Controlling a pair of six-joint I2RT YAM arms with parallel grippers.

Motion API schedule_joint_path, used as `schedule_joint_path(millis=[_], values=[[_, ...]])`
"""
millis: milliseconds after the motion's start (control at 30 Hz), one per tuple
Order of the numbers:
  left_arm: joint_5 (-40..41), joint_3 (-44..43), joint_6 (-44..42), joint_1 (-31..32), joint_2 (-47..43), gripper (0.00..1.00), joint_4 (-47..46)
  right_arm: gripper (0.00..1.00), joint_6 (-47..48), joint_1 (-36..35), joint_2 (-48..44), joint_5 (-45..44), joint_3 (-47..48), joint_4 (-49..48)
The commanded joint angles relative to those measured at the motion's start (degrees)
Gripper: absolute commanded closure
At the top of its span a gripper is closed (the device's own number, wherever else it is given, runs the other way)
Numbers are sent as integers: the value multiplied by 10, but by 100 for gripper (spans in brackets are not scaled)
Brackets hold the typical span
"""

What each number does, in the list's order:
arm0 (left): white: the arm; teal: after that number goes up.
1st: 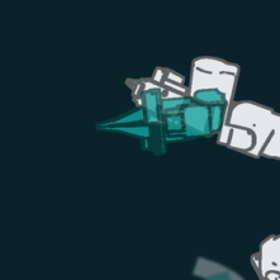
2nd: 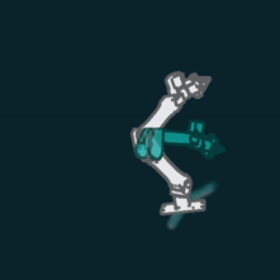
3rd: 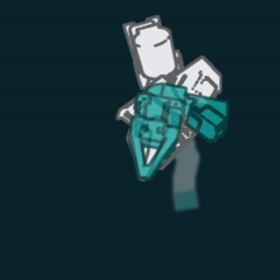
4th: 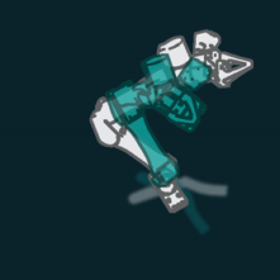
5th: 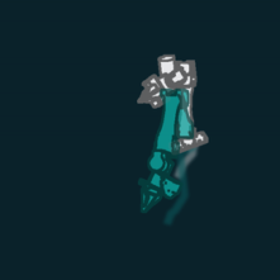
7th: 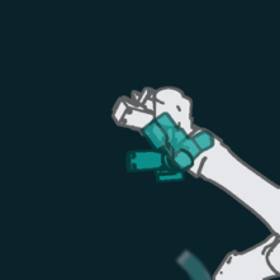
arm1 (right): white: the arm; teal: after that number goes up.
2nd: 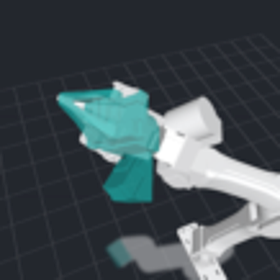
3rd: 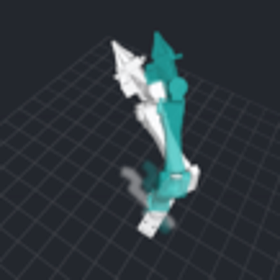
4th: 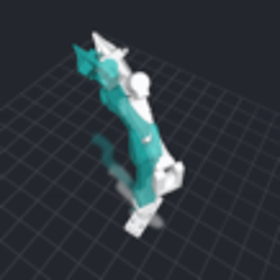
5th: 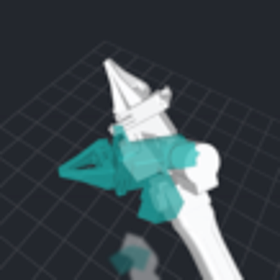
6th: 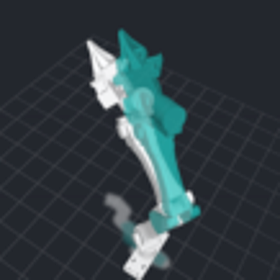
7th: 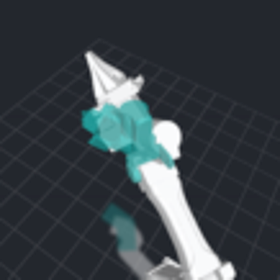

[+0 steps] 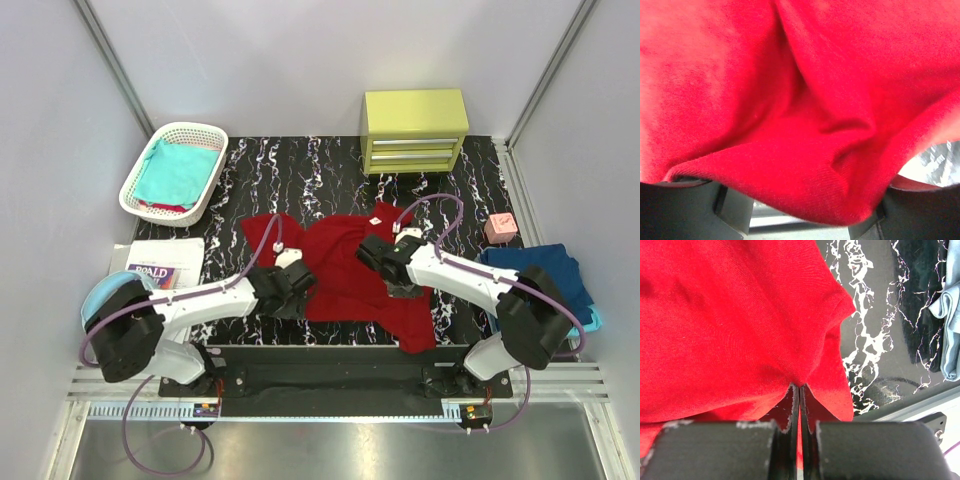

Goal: Fold and stack the t-shirts
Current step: Flatten out the tshirt

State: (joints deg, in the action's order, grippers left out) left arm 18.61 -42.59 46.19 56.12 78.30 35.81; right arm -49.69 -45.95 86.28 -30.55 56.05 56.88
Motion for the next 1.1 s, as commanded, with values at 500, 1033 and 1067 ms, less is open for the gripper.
schedule_joint_path(millis=[500,1033,1067], values=[[0,-21,-34,-16,34,73,-24,100,1,6,-26,-21,-2,-4],[165,-295,-66,-23,-110,92,220,100,49,17,-85,-91,150,48],[174,-312,-75,-29,-112,91,225,100,63,21,-87,-97,167,54]])
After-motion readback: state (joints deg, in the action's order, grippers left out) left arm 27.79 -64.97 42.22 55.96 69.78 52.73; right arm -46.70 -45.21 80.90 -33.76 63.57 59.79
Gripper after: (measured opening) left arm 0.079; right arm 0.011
